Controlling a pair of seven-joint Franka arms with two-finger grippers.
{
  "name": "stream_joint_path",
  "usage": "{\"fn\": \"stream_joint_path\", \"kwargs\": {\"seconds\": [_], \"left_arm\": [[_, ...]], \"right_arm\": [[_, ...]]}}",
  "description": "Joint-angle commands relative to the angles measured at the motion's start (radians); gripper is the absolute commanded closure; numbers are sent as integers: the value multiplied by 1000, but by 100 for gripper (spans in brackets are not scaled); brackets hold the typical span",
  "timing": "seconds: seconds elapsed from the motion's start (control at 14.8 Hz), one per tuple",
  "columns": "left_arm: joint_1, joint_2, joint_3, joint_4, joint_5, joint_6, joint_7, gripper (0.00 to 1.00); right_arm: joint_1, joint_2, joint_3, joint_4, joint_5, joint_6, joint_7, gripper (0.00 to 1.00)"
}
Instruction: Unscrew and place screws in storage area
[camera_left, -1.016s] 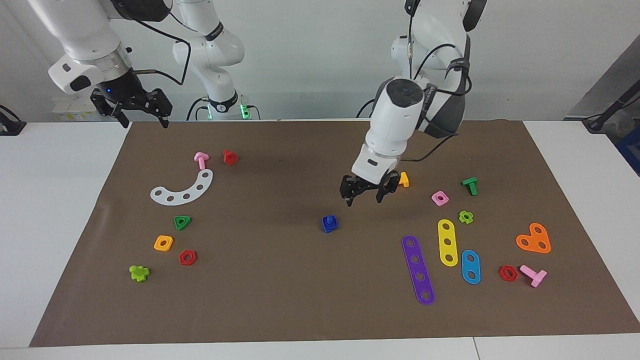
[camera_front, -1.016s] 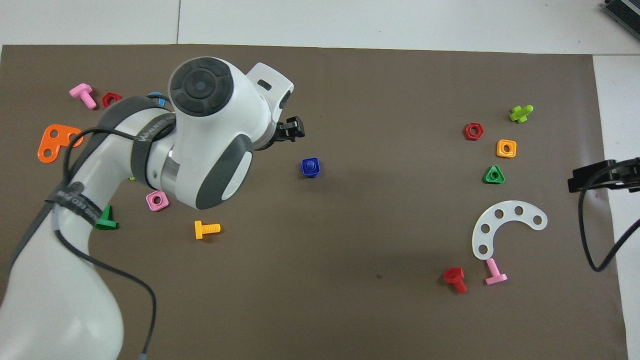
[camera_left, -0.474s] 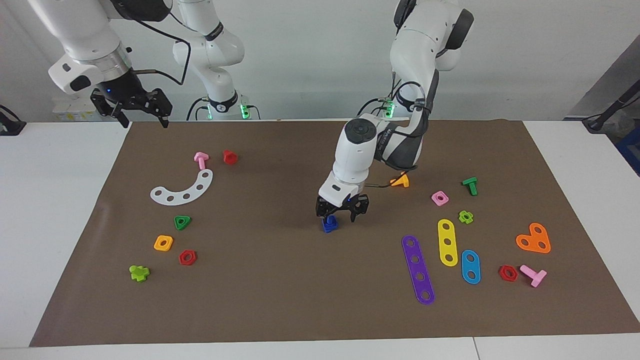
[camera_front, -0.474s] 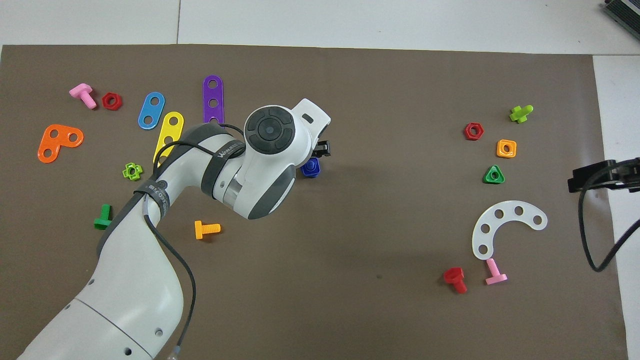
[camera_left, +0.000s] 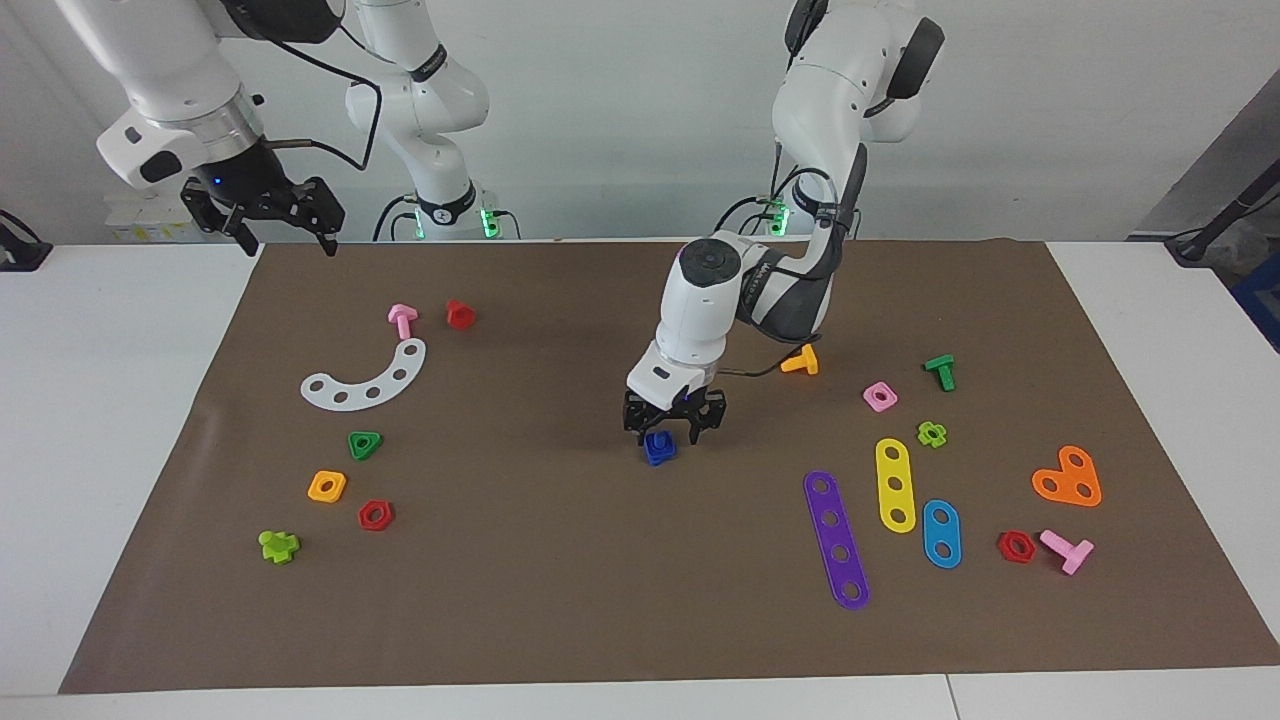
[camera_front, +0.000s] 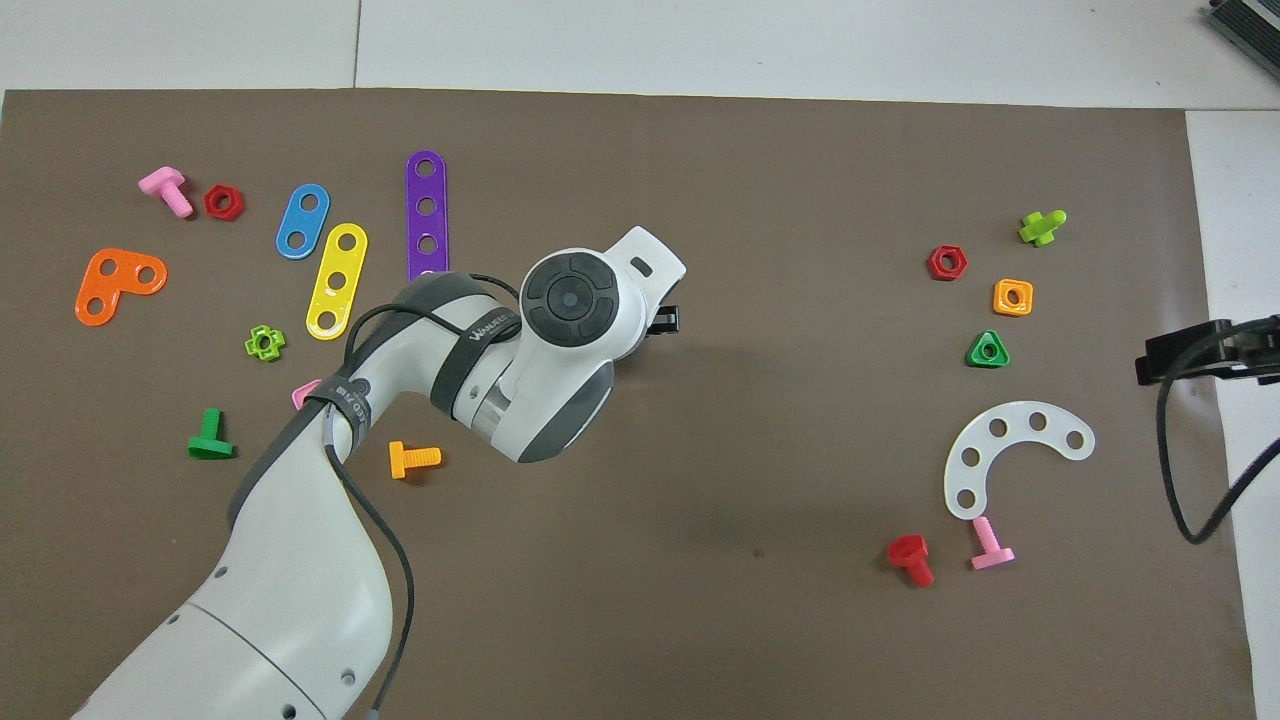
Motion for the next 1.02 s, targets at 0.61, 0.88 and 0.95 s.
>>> {"fn": "stream_joint_path", "kwargs": {"seconds": [0.61, 0.88, 0.95], "left_arm": [[-28, 22, 19, -33, 82, 64, -6, 38], [-28, 22, 19, -36, 82, 58, -6, 58], [-28, 22, 19, -36, 82, 56, -6, 64]], "right_arm": [[-6, -25, 6, -23, 12, -6, 13, 0], [-6, -25, 6, -23, 12, -6, 14, 0], [-6, -25, 6, -23, 12, -6, 14, 0]]}}
